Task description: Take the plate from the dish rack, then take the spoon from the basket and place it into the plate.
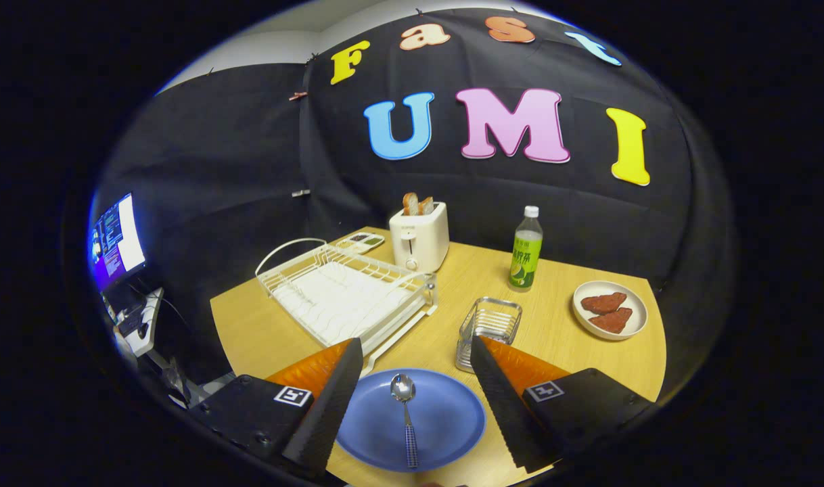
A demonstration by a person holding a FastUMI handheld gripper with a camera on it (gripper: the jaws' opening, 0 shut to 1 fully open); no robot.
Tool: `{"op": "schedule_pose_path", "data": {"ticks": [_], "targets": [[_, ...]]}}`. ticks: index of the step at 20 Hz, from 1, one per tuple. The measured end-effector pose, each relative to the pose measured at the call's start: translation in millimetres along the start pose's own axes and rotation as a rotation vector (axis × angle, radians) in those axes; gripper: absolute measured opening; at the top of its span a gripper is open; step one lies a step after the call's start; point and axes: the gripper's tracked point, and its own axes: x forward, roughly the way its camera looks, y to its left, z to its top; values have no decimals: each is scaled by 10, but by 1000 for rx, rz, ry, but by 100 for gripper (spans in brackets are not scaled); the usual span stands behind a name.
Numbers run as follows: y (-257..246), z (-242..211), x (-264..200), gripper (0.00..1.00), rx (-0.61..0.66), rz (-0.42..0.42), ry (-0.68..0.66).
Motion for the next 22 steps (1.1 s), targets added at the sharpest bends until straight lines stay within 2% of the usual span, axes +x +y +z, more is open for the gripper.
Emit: {"op": "schedule_pose_path", "data": {"ticks": [5, 10, 16, 22], "targets": [[-121, 703, -304, 98, 44, -131, -144], [-299, 1237, -785, 98, 63, -331, -269], [-372, 1355, -1276, 98, 117, -541, -334], [-365, 1301, -1438, 98, 137, -648, -335]]}}
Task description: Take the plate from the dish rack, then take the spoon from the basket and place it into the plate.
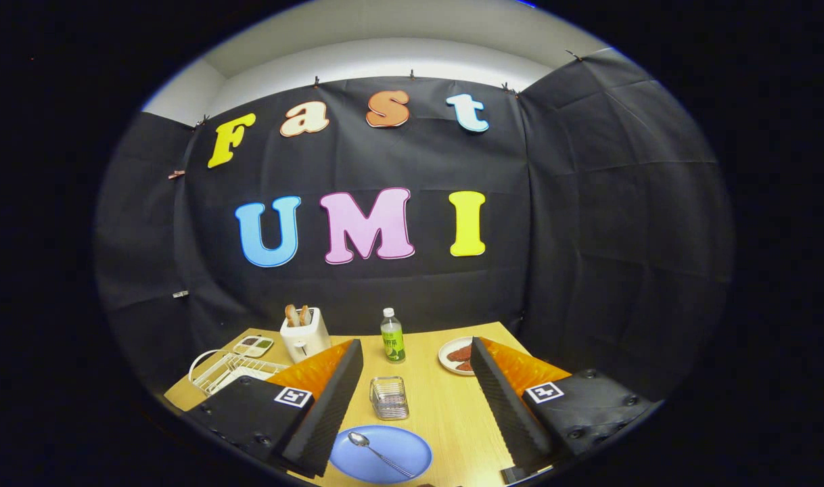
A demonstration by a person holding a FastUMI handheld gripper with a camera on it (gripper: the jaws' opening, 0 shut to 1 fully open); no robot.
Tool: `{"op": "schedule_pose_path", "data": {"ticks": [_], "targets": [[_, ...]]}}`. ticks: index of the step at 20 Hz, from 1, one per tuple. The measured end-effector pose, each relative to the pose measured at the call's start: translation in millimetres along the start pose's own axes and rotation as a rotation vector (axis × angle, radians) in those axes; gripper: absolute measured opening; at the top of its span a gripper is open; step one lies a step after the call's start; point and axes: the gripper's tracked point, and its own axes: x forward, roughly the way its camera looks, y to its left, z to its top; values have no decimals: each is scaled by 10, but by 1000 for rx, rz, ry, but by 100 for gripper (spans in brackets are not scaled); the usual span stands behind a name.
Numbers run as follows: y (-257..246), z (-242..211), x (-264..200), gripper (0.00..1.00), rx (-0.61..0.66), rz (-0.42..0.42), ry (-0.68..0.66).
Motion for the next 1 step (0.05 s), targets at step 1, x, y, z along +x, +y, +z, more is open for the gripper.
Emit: {"op": "schedule_pose_path", "data": {"ticks": [1], "targets": [[7, 21, -24, 98, 1, -7, -2]]}}
